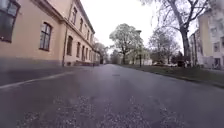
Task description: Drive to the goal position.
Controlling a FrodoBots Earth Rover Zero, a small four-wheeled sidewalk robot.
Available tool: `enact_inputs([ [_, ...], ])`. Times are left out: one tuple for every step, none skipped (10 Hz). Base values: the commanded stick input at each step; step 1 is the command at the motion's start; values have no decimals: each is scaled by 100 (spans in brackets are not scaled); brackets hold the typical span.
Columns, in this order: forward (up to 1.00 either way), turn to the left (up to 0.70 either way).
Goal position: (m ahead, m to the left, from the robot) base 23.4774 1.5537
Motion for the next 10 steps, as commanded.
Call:
enact_inputs([
  [85, 0],
  [85, 0],
  [85, 0],
  [85, 0],
  [85, 0],
  [85, 0],
  [85, 0],
  [85, 0],
  [85, 0],
  [85, 0],
])
